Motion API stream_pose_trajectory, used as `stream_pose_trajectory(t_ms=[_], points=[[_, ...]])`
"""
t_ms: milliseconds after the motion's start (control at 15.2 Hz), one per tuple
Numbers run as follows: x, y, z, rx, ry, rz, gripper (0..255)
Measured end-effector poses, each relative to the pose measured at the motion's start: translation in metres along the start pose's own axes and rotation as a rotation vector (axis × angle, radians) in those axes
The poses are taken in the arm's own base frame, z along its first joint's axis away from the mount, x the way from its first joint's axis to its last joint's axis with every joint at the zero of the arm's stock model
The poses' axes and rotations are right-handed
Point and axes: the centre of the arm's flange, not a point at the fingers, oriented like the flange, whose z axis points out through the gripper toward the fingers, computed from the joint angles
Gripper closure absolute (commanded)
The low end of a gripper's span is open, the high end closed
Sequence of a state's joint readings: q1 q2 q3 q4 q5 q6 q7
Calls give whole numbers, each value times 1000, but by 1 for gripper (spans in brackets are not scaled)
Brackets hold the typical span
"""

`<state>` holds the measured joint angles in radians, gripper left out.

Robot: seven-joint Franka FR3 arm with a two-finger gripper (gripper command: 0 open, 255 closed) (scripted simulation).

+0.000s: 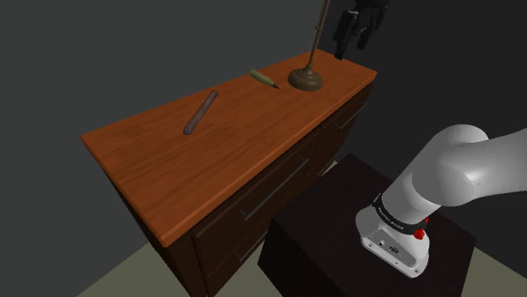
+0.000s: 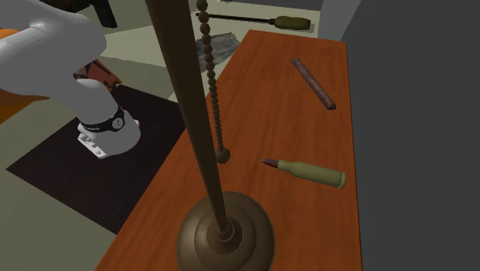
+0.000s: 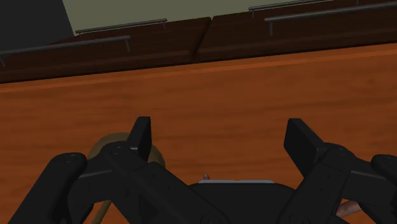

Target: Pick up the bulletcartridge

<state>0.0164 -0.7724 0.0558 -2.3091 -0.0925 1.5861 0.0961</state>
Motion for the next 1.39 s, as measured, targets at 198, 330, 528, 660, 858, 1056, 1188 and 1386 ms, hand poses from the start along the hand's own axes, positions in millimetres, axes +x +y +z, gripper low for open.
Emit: stream_pose_trajectory(t_ms=[198,330,528,660,858,1056,1188,1386], points=[[13,3,10,8,-1,-8,0],[34,4,22,19,-1,-19,0],[65,6,45,38,-1,-37,0],[88,9,58,51,-1,-49,0],[120,11,79,69,4,-70,0],[153,14,103,89,1,-87,0],[177,16,118,101,2,-98,0],[208,15,139,120,1,-116,0]])
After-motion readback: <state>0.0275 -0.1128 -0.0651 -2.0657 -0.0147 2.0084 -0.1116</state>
